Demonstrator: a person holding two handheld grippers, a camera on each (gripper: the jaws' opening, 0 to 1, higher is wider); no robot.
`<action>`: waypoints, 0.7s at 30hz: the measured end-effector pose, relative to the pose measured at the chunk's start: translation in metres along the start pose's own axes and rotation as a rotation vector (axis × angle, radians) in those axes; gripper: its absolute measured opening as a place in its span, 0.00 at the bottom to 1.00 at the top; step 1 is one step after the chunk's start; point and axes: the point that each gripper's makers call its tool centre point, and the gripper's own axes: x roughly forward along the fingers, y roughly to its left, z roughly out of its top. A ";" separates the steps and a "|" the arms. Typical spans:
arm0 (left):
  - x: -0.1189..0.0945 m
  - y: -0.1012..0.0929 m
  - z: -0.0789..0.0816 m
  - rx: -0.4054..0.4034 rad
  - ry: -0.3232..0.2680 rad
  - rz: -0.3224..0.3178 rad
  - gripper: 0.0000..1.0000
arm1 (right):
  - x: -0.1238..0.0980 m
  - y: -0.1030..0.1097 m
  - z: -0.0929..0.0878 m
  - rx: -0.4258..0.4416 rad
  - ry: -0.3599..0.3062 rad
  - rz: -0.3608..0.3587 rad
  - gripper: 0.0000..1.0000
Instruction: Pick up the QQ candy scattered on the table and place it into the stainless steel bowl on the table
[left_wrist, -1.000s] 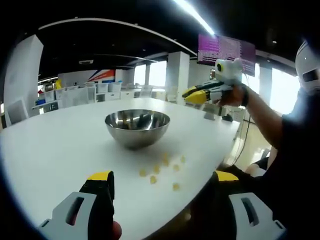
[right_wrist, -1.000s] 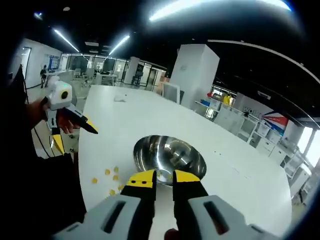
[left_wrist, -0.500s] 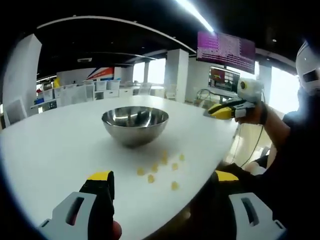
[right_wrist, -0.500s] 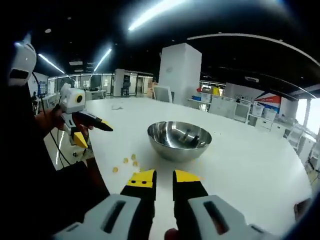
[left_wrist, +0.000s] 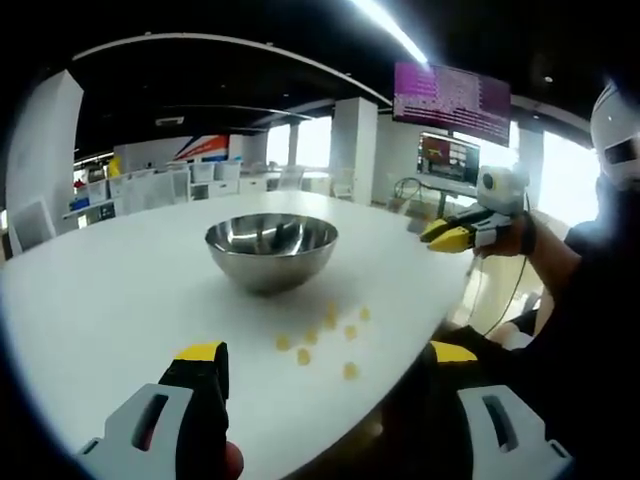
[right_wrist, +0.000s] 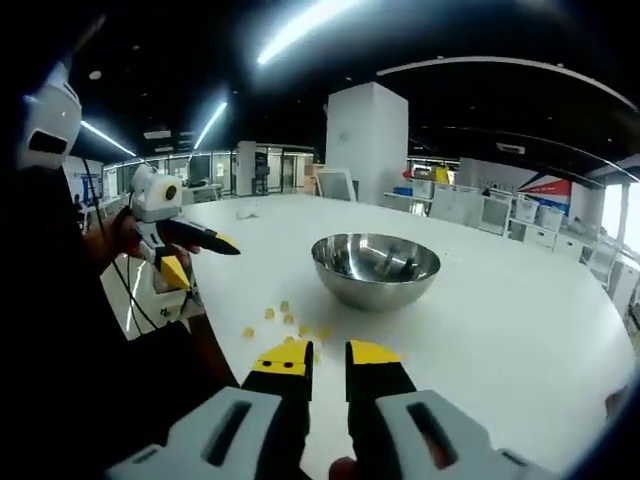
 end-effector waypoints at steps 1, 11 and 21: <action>0.000 0.000 0.000 -0.001 0.000 0.002 0.80 | 0.002 0.002 -0.002 0.003 0.006 0.007 0.14; -0.003 0.003 -0.001 -0.005 0.000 0.006 0.80 | 0.036 0.009 -0.027 0.047 0.055 0.060 0.14; -0.002 0.004 -0.004 -0.011 0.004 0.006 0.80 | 0.078 0.022 -0.050 0.055 0.114 0.103 0.14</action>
